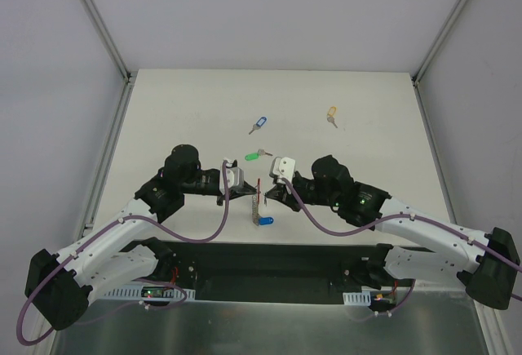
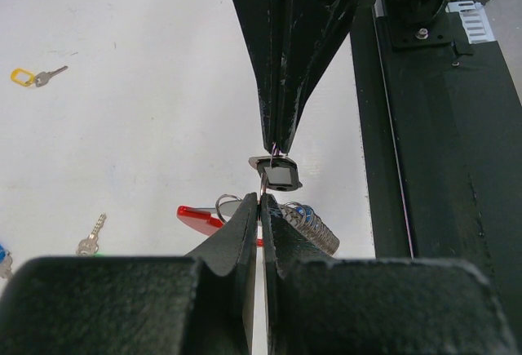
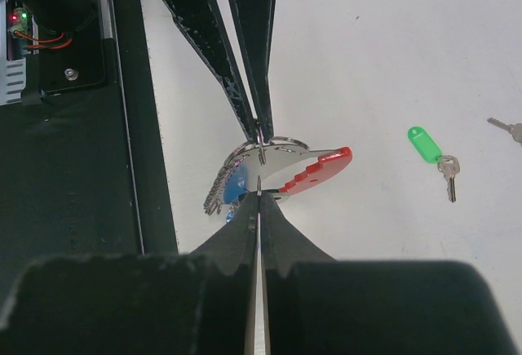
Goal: Put the keys on the keyring
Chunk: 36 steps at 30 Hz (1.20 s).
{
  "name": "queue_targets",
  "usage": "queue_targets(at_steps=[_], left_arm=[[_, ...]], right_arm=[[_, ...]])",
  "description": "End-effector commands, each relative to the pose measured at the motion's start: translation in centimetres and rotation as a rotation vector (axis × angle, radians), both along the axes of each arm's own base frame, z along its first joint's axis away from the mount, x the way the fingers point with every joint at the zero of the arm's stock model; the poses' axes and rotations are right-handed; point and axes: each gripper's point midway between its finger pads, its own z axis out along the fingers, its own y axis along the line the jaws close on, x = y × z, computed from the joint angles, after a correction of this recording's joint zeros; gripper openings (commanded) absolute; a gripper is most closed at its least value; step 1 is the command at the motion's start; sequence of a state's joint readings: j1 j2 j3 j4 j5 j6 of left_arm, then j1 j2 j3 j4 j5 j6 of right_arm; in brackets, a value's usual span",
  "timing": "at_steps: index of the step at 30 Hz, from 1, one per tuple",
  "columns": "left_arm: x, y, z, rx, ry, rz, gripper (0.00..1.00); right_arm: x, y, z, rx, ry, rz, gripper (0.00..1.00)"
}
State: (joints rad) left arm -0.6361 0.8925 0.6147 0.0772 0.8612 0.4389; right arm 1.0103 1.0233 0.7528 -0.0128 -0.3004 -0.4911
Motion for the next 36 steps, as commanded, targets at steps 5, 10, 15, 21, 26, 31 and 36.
queue_targets(at_steps=[5,10,15,21,26,31,36], left_arm=[[-0.69,-0.72,2.07,-0.054,-0.068,-0.073,0.0],[-0.84,-0.77,2.09,-0.056,-0.063,-0.082,0.0],[-0.96,-0.85,2.02,-0.056,-0.055,-0.091,0.0],[-0.97,-0.88,2.05,-0.056,-0.053,-0.092,0.0],[-0.97,-0.88,1.98,-0.054,-0.049,-0.092,0.0],[-0.94,-0.88,2.04,-0.055,-0.049,-0.09,0.0],[-0.95,-0.9,2.07,-0.055,-0.048,-0.091,0.0]], right_arm=[[-0.05,0.85,1.54,0.05,-0.027,0.027,0.01],[0.02,0.9,1.55,0.049,-0.03,0.027,0.01],[0.1,1.08,1.6,0.052,-0.032,0.028,0.01],[-0.07,1.2,1.67,0.055,-0.03,0.038,0.01],[-0.12,1.25,1.8,0.061,-0.032,0.045,0.01],[-0.28,1.27,1.83,0.064,-0.036,0.053,0.01],[-0.26,1.28,1.87,0.065,-0.04,0.055,0.01]])
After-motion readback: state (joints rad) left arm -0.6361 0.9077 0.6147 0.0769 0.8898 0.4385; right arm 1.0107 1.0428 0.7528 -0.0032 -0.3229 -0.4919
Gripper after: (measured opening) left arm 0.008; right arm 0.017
